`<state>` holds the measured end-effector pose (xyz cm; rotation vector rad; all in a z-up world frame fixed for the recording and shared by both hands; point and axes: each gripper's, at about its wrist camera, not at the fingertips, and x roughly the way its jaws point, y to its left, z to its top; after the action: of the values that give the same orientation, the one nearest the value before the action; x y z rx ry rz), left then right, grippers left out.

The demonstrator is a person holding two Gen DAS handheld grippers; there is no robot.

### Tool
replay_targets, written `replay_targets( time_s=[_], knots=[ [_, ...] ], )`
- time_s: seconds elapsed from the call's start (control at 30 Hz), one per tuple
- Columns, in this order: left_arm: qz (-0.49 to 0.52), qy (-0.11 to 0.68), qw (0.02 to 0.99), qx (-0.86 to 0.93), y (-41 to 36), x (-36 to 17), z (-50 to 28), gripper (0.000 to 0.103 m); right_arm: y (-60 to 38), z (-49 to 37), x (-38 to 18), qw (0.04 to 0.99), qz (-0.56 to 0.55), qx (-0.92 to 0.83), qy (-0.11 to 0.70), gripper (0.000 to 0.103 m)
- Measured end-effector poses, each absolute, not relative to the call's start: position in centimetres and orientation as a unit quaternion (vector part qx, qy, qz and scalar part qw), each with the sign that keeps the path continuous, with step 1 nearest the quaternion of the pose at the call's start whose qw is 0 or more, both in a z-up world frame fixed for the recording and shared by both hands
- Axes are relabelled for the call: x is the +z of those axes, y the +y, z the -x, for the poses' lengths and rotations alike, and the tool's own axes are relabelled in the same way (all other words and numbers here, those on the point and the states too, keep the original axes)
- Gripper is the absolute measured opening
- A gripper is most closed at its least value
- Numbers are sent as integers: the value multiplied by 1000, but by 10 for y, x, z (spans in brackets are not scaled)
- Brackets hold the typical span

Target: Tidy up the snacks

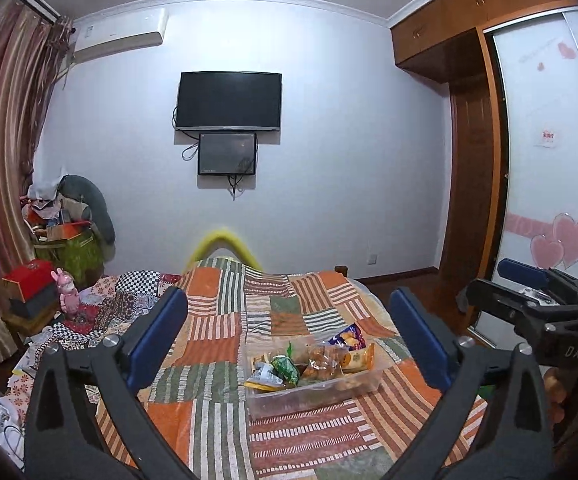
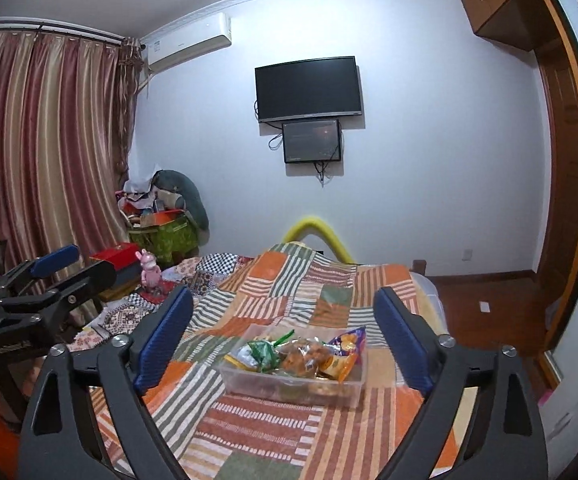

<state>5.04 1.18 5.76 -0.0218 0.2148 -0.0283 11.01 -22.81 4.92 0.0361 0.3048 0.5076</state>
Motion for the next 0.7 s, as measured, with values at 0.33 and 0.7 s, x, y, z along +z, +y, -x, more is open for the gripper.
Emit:
replay_targets(
  time_s=[0.33, 0.7],
  knots=[
    [10, 115, 993, -15, 4, 50, -41, 103, -231, -96, 45, 964, -11, 225, 141, 103],
    [6, 115, 993, -19, -2, 49, -38, 103, -234, -90, 43, 965, -9, 220, 142, 103]
  ],
)
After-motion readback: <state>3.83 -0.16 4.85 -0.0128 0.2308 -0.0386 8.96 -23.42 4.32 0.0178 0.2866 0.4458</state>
